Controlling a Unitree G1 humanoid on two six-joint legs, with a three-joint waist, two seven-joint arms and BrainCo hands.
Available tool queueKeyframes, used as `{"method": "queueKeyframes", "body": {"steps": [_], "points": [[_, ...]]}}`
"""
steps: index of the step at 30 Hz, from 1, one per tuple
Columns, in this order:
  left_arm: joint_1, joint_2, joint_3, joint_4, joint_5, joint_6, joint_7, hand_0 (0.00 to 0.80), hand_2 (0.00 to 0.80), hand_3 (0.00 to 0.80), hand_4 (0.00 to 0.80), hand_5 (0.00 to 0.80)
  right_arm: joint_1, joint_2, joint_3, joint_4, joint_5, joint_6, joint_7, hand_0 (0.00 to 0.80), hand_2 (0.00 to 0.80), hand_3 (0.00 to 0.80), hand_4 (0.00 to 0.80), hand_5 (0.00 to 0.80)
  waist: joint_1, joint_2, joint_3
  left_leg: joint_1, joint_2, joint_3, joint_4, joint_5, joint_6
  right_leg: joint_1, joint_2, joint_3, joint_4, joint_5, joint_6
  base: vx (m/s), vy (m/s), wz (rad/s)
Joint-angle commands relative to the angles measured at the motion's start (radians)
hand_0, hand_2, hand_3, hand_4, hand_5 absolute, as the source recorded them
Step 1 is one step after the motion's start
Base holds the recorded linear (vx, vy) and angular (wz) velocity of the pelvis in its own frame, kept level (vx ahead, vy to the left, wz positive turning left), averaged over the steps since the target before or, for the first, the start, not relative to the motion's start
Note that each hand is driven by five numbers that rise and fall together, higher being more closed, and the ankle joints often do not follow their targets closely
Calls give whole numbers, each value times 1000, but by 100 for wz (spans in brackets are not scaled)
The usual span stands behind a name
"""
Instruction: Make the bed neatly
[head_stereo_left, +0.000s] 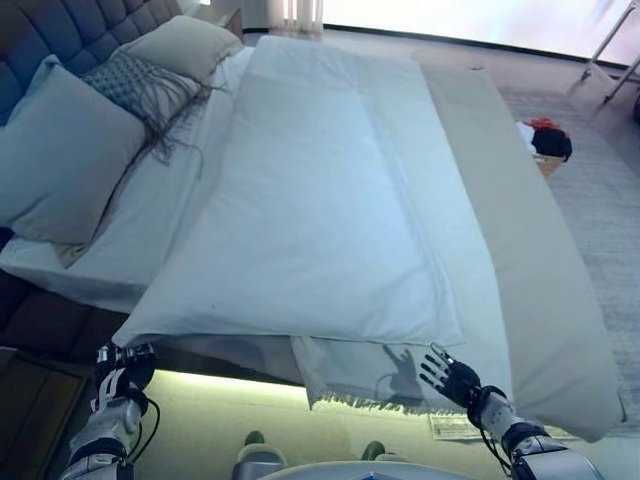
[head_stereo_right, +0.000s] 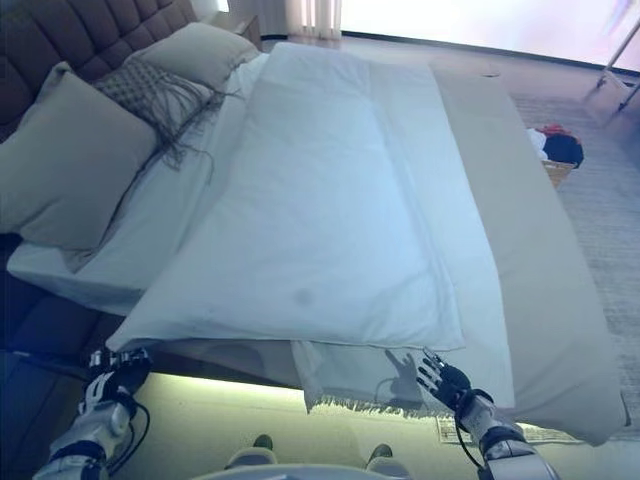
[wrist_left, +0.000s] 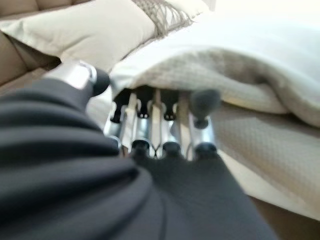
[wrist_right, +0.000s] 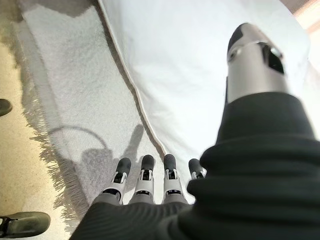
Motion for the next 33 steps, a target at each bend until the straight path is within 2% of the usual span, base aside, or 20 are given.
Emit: {"method": "queueKeyframes", "body": {"steps": [1, 3, 5, 6, 8, 9, 10, 12, 13, 15, 16, 18, 19, 21, 22, 23, 25, 26, 28, 33], "points": [[46, 308, 276, 55, -99, -137, -64, 800, 800, 800, 800, 800, 19, -36, -53, 56, 38, -46, 2, 0, 0, 0, 0, 0, 104, 45, -70, -31, -165, -3, 0, -75, 92, -64, -160, 41, 153, 127, 126, -161, 212, 1], [64, 249, 248, 8, -32, -127, -75, 800, 800, 800, 800, 800, 20, -28, -61, 39, 53, -49, -2, 0, 0, 0, 0, 0, 98, 60, -53, -40, -167, 7, 0, -50, 105, -91, -118, 55, 329, 64, 102, -176, 210, 1], [69, 198, 208, -1, 28, -114, -115, 800, 800, 800, 800, 800, 14, -30, -56, 30, 65, -42, -7, 0, 0, 0, 0, 0, 90, 68, -46, -54, -177, -1, 0, -27, 113, -98, -33, 86, 433, -30, 68, -131, 102, 9], [70, 174, 181, 6, 55, -106, -131, 800, 800, 800, 800, 800, 7, -34, -53, 31, 64, -34, -7, 0, 0, 0, 0, 0, 84, 63, -41, -58, -187, -1, 0, -20, 114, -97, 17, 94, 436, -63, 59, -89, 17, 8], [80, 141, 157, 21, 123, -101, -145, 800, 800, 800, 800, 800, -6, -45, -54, 46, 42, -18, 18, 0, 0, 0, 0, 0, 80, 51, -39, -73, -204, 4, 0, -4, 108, -63, 93, 100, 340, -116, 36, -70, -19, 12], [85, 132, 155, 23, 148, -95, -141, 800, 800, 800, 800, 800, -12, -52, -57, 56, 23, -14, 25, 0, 0, 0, 0, 0, 84, 48, -41, -80, -206, 10, 0, 1, 101, -44, 105, 92, 280, -124, 26, -61, -37, -1], [100, 122, 155, 33, 186, -86, -138, 800, 800, 800, 800, 800, -24, -56, -50, 68, -3, -17, 23, 0, 0, 0, 0, 0, 101, 50, -42, -98, -197, 36, 0, 12, 88, -11, 97, 64, 214, -146, 19, -29, -59, -46], [123, 91, 150, 46, 206, -74, -159, 800, 800, 800, 800, 800, -42, -66, -51, 81, -2, -17, 22, 0, 0, 0, 0, 0, 116, 50, -23, -146, -189, 66, 9, 38, 72, 37, 139, 107, 122, -184, -8, -62, -50, -62], [138, 73, 148, 43, 219, -69, -168, 800, 800, 800, 800, 800, -45, -68, -61, 78, -5, -24, 20, 0, 0, 0, 0, 0, 128, 47, -13, -175, -189, 63, 14, 50, 62, 58, 139, 117, 100, -190, -13, -114, -16, -21], [161, 33, 131, 35, 203, -77, -154, 800, 800, 800, 800, 800, -62, -68, -57, 61, -2, -31, 3, 0, 0, 0, 0, 0, 154, 49, 4, -225, -186, -23, 20, 84, 52, 55, 141, 150, 72, -179, -28, -190, 30, -53], [165, 14, 128, 37, 188, -84, -150, 800, 800, 800, 800, 800, -73, -69, -55, 60, 2, -36, -18, 0, 0, 0, 0, 0, 158, 48, 10, -233, -172, -50, 33, 84, 49, 40, 135, 154, 67, -172, -34, -242, 88, -81], [162, -11, 125, 48, 203, -88, -157, 800, 800, 800, 800, 800, -82, -73, -68, 62, 11, -35, -40, 0, 0, 0, 0, 0, 148, 42, 20, -244, -134, -35, 88, 62, 42, 14, 118, 139, 66, -159, -43, -215, 140, -65], [161, -30, 113, 62, 223, -101, -162, 800, 800, 800, 800, 800, -74, -83, -91, 67, 18, -38, -46, 0, 0, 0, 0, 0, 131, 32, 32, -242, -96, -3, 138, 33, 29, 3, 94, 122, 81, -161, -46, -176, 198, -51], [148, -52, 84, 85, 224, -112, -168, 483, 483, 483, 483, 483, -78, -96, -110, 82, 26, -49, -58, 0, 0, 0, 0, 0, 112, 33, 46, -243, -52, 18, 180, 12, 19, -18, 69, 107, 127, -178, -54, -145, 244, -3], [131, -60, 69, 83, 226, -108, -152, 147, 147, 147, 147, 147, -83, -103, -121, 84, 35, -56, -67, 0, 0, 0, 0, 0, 94, 42, 58, -244, -14, 26, 205, 19, 11, -42, 52, 104, 186, -198, -62, -146, 259, 23], [115, -62, 60, 81, 225, -99, -141, 0, 0, 0, 0, 0, -92, -107, -124, 83, 43, -63, -80, 0, 0, 0, 0, 0, 83, 50, 65, -241, 2, 36, 209, 14, 9, -64, 40, 100, 228, -213, -61, -167, 284, 18], [55, -63, 12, 68, 209, -79, -85, 0, 0, 0, 0, 0, -108, -111, -129, 77, 94, -93, -128, 0, 0, 0, 0, 0, 55, 71, 94, -250, 18, 55, 243, -9, 5, -131, -1, 87, 332, -241, -58, -183, 221, 6], [35, -64, -8, 65, 207, -71, -74, 0, 0, 0, 0, 0, -109, -109, -133, 73, 119, -95, -132, 0, 0, 0, 0, 0, 49, 72, 111, -273, 18, 47, 293, -27, 1, -151, -22, 92, 357, -242, -53, -160, 127, 31], [5, -78, -55, 65, 214, -51, -88, 0, 0, 0, 0, 0, -123, -104, -140, 76, 138, -99, -144, 0, 0, 0, 0, 0, 33, 78, 148, -306, 10, 44, 370, -76, 13, -199, -57, 112, 412, -239, -42, -138, 104, 56], [-41, -138, -201, 8, 234, -29, -127, 0, 0, 0, 0, 0, -214, -110, -123, 74, 211, -107, -184, 0, 0, 0, 0, 0, 19, 89, 239, -443, -10, 35, 554, -153, 34, -344, -99, 161, 554, -255, -49, -177, 71, 27]]}}
